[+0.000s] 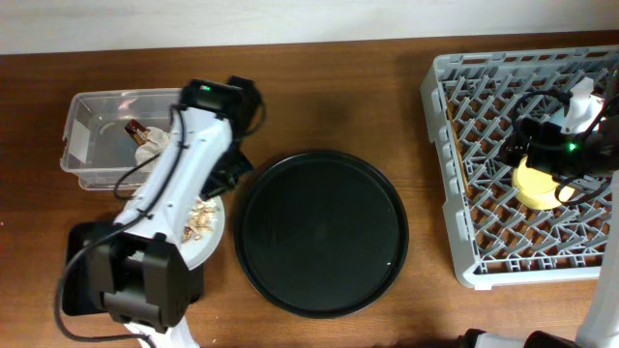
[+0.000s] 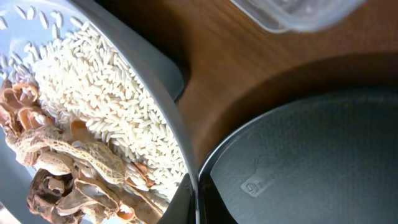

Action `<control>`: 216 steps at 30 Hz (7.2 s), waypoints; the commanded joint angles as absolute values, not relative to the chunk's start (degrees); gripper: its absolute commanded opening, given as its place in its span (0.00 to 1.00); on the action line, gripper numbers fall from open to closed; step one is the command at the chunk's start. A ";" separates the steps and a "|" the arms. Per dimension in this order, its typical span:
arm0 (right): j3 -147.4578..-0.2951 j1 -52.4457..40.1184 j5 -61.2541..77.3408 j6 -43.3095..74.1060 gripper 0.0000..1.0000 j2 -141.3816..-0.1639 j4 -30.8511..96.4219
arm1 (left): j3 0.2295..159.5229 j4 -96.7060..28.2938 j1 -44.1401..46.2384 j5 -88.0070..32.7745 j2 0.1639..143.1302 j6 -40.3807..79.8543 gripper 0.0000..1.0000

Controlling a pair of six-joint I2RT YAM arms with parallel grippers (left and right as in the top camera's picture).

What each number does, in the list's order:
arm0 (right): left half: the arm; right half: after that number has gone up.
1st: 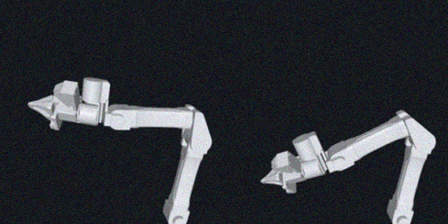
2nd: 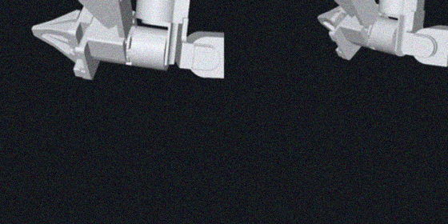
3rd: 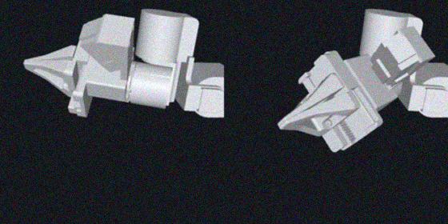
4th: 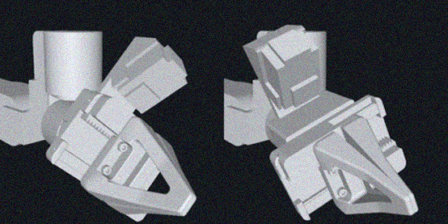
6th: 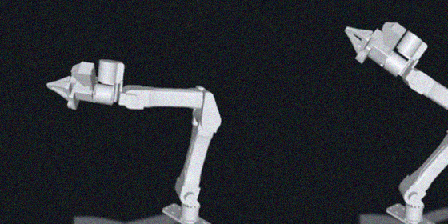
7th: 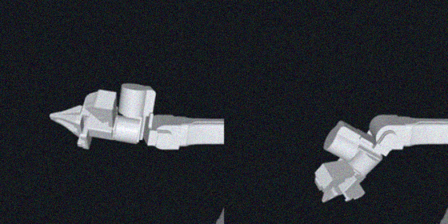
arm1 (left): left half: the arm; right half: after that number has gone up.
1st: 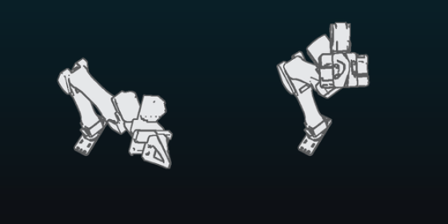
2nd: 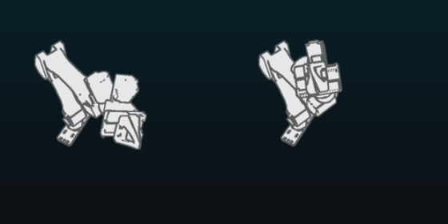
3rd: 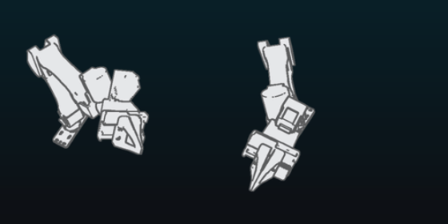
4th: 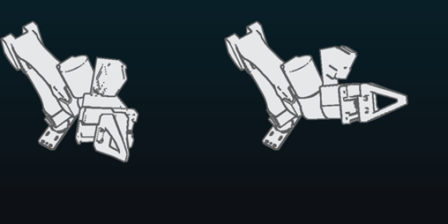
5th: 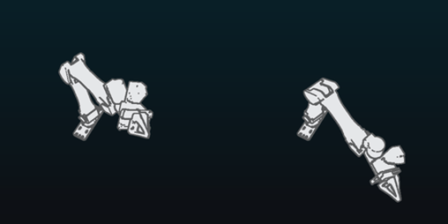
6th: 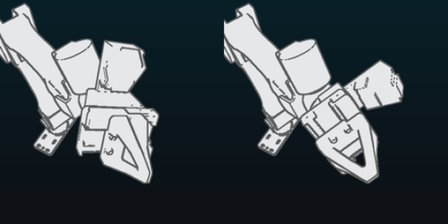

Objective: Sort waste into correct bins and load items into the dishwasher rack
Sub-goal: 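Lift the plate and carry it left over the clear bin, then tilt the plate to tip food scraps into the clear bin, then tilt the white plate over the small black tray, scraping scraps off, then carry the white plate right and set it on the round tray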

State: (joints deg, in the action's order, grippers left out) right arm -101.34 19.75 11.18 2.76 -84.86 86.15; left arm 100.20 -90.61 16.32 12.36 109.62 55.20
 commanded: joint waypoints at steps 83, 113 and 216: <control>-101.30 20.01 10.44 2.63 0.99 -85.01 86.13 | 85.30 -96.77 -55.16 -61.25 107.96 -11.20 0.01; -101.30 20.01 10.44 2.63 0.99 -85.01 86.15 | 85.25 -96.77 -57.12 -71.79 107.98 -4.49 0.01; -101.30 20.01 10.44 2.63 0.99 -85.01 86.15 | 84.40 -48.05 56.49 2.96 108.97 34.09 0.01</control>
